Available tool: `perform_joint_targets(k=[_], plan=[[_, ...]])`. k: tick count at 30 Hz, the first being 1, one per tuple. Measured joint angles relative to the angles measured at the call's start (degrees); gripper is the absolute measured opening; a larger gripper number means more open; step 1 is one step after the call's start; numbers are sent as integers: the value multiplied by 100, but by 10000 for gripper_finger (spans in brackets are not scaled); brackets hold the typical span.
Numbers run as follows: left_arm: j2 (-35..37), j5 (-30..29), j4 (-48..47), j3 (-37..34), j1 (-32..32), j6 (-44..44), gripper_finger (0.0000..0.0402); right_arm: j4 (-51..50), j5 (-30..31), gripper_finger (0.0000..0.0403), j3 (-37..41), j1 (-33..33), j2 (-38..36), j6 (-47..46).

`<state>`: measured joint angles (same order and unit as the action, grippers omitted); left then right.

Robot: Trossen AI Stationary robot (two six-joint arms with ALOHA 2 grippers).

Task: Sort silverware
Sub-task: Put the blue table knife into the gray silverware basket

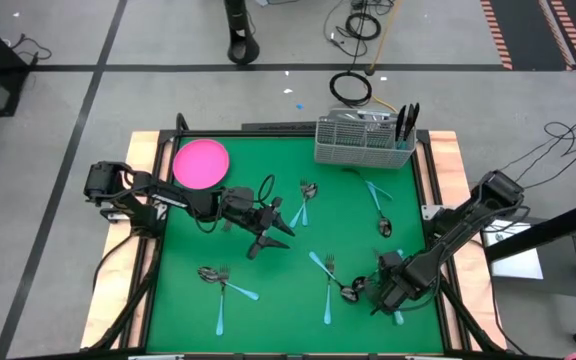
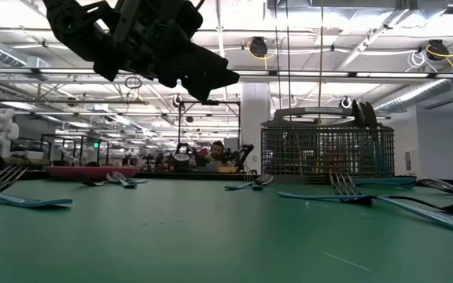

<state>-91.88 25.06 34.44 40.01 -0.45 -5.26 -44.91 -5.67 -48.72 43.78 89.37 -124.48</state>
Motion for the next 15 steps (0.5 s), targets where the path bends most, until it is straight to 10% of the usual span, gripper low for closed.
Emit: perform_joint_targets(k=[15], plan=[[0, 0, -55, 0, -107, 35, 180, -238, -3048, 2, -247, -1019, -333, 1287]])
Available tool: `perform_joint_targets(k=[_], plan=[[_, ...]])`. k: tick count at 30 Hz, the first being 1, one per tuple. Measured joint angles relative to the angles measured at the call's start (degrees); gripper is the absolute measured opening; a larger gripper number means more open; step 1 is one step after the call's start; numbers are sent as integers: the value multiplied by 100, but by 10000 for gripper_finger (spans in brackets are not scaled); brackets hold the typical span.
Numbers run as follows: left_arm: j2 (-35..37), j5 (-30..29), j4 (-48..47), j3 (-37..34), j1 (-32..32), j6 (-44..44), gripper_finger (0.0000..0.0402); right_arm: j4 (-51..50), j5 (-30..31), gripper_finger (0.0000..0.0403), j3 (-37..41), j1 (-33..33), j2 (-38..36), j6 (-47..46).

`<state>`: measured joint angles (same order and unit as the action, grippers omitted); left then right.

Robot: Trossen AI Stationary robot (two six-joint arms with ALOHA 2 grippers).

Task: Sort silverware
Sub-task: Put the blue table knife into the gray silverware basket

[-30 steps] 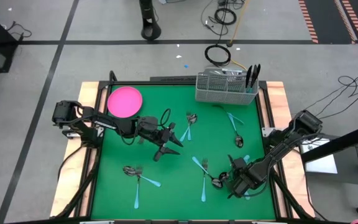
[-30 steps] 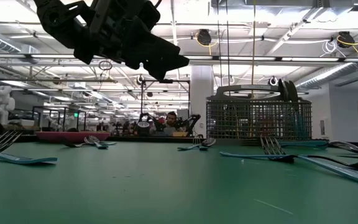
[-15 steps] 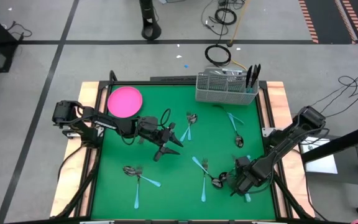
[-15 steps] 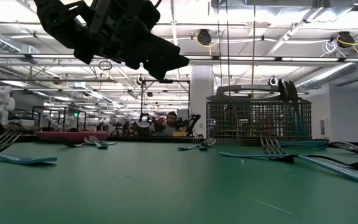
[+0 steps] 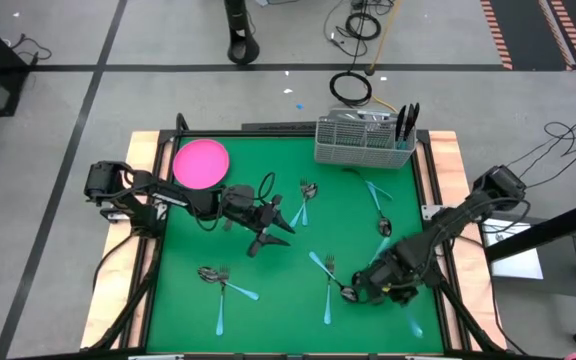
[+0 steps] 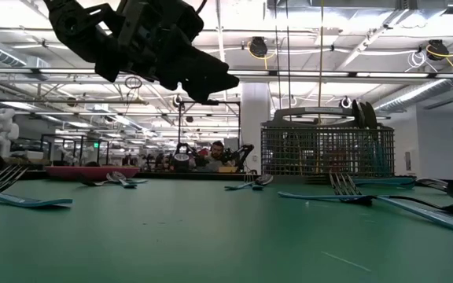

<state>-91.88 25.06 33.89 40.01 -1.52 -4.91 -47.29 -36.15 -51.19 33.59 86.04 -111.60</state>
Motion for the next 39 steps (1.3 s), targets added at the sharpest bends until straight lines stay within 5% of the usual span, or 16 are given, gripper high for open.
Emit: perform_joint_targets(k=[5, 10, 20, 27, 32, 35, 39], plan=[[0, 0, -58, 0, 0, 0, 180, 2, -918, 2, -194, -206, -2, 510], [0, 0, -104, 0, 0, -17, 180, 4, -531, 2, -408, -138, -59, 801], [0, 0, -138, 0, -2, -60, 180, -167, 3558, 2, -823, 684, -399, 903], [0, 0, -136, 0, -2, -146, 180, -655, 7778, 2, -823, 688, -332, 1703], [0, 0, -138, 0, -2, -143, 180, -1224, 10027, 2, -823, 230, -332, 2412], [0, 0, -141, 0, -2, -141, 180, -1725, 10842, 2, -823, -243, -332, 2572], [0, 0, -140, 0, -7, -140, 180, -2558, 11125, 2, -823, -1074, -332, 2390]])
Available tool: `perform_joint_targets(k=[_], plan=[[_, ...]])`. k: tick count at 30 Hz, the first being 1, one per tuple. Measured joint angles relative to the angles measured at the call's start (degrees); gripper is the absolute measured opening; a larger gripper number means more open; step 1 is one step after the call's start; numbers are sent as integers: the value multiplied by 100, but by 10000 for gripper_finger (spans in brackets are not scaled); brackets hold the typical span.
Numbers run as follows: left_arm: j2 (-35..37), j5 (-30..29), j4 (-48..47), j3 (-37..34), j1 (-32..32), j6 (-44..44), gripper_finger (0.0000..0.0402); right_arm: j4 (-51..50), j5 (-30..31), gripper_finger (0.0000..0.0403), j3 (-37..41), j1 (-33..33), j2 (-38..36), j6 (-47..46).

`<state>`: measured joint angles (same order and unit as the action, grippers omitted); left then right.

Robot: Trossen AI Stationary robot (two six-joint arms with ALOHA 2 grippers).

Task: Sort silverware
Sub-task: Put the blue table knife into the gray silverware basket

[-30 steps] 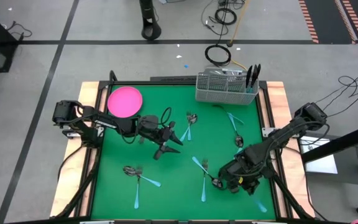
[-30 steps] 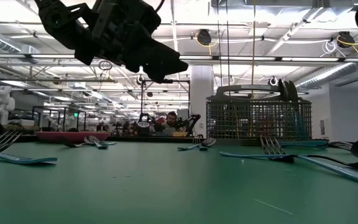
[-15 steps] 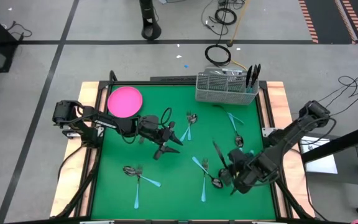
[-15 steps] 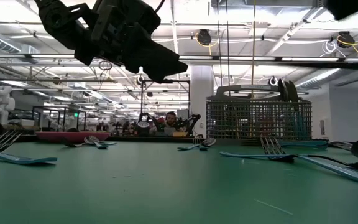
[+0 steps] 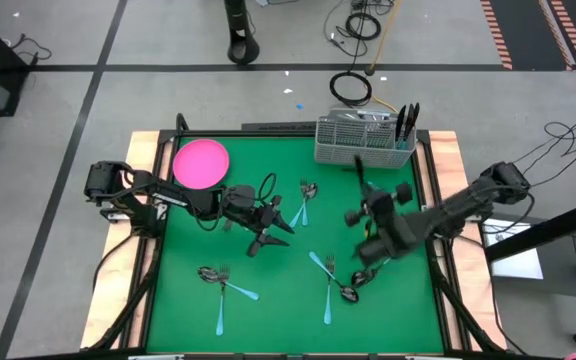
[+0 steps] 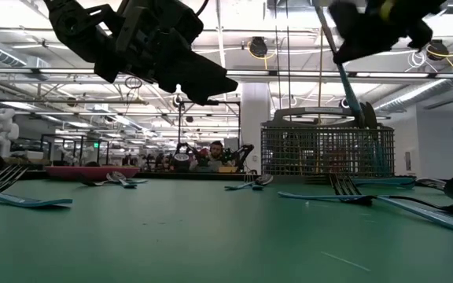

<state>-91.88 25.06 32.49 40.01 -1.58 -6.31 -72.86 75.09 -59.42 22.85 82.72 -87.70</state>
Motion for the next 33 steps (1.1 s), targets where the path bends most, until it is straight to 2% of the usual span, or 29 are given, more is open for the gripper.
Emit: perform_joint_targets(k=[4, 7, 9, 12, 18, 24, 33], plan=[[4, 0, -4, 0, 0, 0, 180, -1069, 86, 2, 3, -806, -31, -459], [8, 1, -50, 0, -9, -4, 180, -1728, 542, 2, 8, -1255, -201, -1067], [9, 2, -70, 0, -45, -4, 180, -1593, 906, 2, 94, -1605, -453, -762], [11, 2, -135, 0, -119, -4, 180, -1519, 1013, 2, 168, -2280, -759, -319], [11, 2, -235, 0, -209, -4, 180, -1258, 1047, 2, 605, -3320, -1130, -269], [11, 2, -240, 0, -225, 0, 180, -348, 1469, 2, 1225, -3736, -1108, -161], [11, 2, -258, 0, -223, 4, 180, 516, 1490, 2, 1768, -4135, -1105, -216]])
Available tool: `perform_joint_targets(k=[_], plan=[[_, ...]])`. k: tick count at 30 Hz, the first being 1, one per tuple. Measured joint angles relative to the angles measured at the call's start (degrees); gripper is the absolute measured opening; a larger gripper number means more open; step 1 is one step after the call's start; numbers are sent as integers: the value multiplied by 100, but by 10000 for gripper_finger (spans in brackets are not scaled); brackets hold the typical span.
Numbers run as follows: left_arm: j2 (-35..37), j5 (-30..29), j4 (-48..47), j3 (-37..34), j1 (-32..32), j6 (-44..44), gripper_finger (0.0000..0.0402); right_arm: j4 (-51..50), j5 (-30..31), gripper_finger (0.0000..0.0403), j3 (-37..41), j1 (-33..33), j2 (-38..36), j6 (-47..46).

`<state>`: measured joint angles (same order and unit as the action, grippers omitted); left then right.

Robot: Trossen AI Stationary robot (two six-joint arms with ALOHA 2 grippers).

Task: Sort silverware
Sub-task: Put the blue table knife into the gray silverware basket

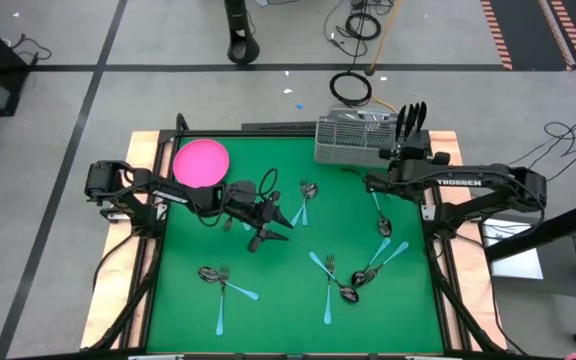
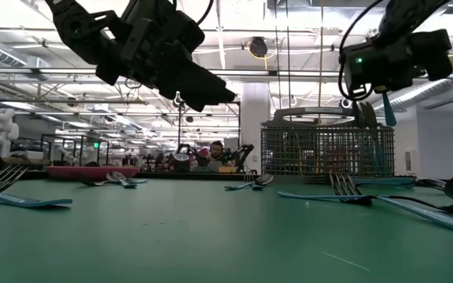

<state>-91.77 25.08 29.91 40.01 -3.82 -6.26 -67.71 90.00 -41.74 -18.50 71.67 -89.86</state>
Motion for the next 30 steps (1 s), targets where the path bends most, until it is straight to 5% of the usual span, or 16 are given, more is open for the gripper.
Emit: perform_joint_targets(k=[9, 21, 30], plan=[[0, -124, -2, 0, 3, 11, 180, 533, 3, 2, 16, -273, 1, 168], [0, -138, -94, 0, 3, -11, 180, 2245, -102, 2, 18, -600, 235, 1881], [0, -153, -204, 0, -2, -13, 180, 2276, -499, 2, 18, -746, 687, 2008]])
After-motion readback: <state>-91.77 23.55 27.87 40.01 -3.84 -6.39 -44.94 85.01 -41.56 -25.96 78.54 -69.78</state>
